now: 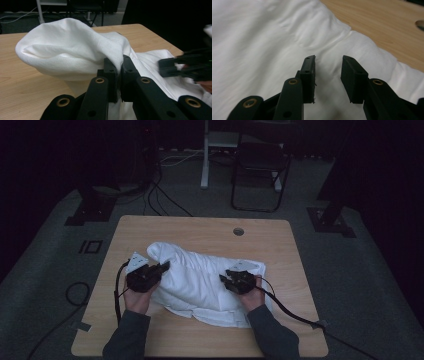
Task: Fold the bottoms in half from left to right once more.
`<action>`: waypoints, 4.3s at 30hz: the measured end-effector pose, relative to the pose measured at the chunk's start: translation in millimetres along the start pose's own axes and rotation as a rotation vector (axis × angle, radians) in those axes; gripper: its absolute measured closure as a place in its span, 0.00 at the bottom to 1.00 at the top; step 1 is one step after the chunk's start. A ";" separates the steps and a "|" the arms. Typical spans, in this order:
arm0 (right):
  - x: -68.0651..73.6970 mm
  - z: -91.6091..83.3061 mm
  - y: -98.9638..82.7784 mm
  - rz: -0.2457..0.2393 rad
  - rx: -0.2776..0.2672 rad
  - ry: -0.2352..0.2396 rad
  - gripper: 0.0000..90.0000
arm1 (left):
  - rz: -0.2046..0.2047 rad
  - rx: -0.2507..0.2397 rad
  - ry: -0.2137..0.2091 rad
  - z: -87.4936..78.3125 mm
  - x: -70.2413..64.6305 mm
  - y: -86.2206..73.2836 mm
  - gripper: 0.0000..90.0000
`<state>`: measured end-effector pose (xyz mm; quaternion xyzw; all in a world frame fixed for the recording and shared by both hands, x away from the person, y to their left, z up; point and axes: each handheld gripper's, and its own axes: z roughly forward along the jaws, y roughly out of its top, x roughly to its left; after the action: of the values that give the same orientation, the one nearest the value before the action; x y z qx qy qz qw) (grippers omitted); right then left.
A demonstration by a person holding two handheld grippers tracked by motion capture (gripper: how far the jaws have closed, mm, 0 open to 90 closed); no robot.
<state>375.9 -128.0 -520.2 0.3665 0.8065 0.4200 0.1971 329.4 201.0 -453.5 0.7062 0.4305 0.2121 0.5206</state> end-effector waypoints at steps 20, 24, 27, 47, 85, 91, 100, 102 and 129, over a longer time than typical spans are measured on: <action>25.6 9.8 -24.5 -0.145 0.134 0.044 0.63 | 0.014 -0.011 -0.033 8.4 -7.3 8.8 0.95; 19.3 -4.6 -20.5 -0.122 0.113 0.081 0.58 | 0.022 -0.013 -0.034 8.3 -7.8 12.0 0.95; 11.9 -16.4 -27.5 -0.083 0.084 0.043 0.61 | 0.022 -0.013 -0.034 7.3 -6.7 12.3 0.95; 35.8 12.9 -7.5 -0.040 -0.004 0.188 0.54 | 0.084 -0.051 -0.092 15.8 -31.4 35.0 0.95; -39.9 -63.6 -14.9 0.125 -0.194 0.112 0.40 | 0.216 0.288 -0.291 138.3 -121.3 -42.6 0.95; -43.7 -32.5 -2.7 0.144 -0.143 0.134 0.87 | 0.205 0.300 -0.295 134.3 -119.0 -38.3 0.89; -56.1 -8.5 -5.0 0.198 -0.067 0.083 0.94 | 0.202 0.121 -0.287 75.0 -108.2 15.3 0.63; -59.2 -6.8 -6.4 0.206 -0.061 0.083 0.93 | 0.225 0.078 -0.195 63.7 -91.6 27.0 0.63; -65.7 -13.4 -6.4 0.157 0.022 -0.007 0.56 | 0.114 0.285 -0.065 114.1 -30.0 -41.5 0.78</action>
<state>407.8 -187.3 -517.2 0.4325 0.7791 0.4238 0.1624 382.5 116.7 -529.2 0.8027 0.3982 0.1552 0.4159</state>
